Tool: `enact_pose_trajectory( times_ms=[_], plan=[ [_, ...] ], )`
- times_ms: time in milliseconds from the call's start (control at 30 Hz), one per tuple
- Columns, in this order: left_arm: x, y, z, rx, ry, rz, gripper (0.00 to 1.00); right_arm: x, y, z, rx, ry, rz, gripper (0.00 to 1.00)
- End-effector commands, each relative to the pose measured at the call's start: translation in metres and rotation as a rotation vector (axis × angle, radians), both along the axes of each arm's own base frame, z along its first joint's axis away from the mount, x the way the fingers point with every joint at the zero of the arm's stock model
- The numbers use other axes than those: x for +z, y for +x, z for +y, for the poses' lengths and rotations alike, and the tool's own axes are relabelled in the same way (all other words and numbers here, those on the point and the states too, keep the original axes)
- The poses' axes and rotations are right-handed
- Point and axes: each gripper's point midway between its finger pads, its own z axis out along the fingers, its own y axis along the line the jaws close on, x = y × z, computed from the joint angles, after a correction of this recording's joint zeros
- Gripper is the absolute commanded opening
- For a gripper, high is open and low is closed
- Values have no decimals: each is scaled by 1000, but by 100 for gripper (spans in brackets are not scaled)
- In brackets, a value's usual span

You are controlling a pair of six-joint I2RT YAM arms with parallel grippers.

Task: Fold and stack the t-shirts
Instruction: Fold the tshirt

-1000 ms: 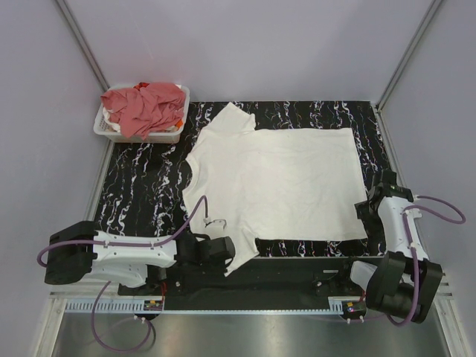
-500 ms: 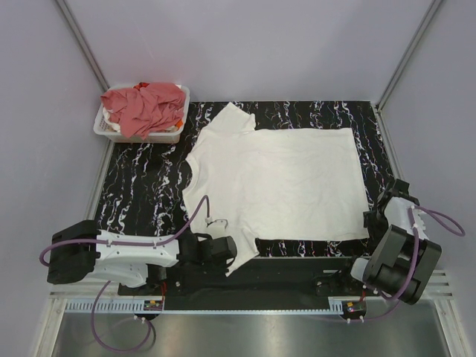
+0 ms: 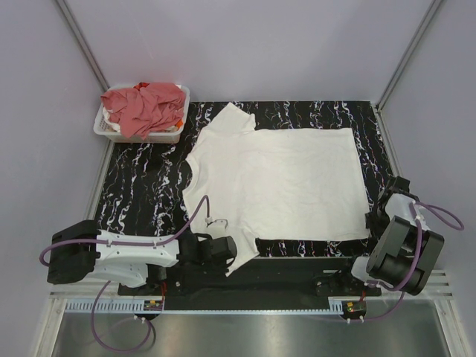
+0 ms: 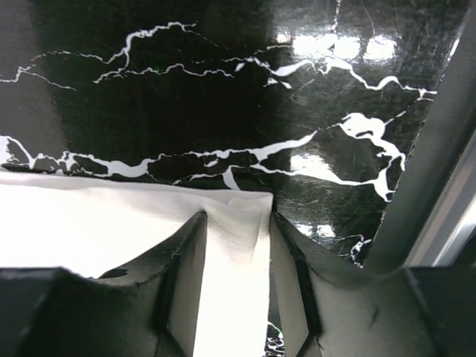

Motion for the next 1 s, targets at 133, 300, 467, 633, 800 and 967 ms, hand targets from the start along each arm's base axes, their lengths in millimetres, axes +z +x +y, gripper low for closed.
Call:
enact_pose_trajectory(
  times_ms=[133, 300, 467, 633, 800, 967],
  plan=[
    [-7, -1, 9, 5, 27, -2, 0, 0, 11, -15, 18, -42, 8, 37],
    [-5, 0, 10, 3, 22, -7, 0, 0, 13, -14, 27, -39, -13, 8],
    [15, 5, 15, 5, 28, -41, 0, 9, 23, 0, 84, 26, -87, 0],
    [61, 21, 11, 21, -34, -121, 0, 52, 31, 10, 113, 22, -217, 0],
    [101, 38, 13, 41, -79, -180, 0, 91, 33, 22, 160, 19, -325, 0],
    [124, 64, 24, 77, -74, -227, 0, 109, 26, 29, 166, 13, -367, 0]
  ],
)
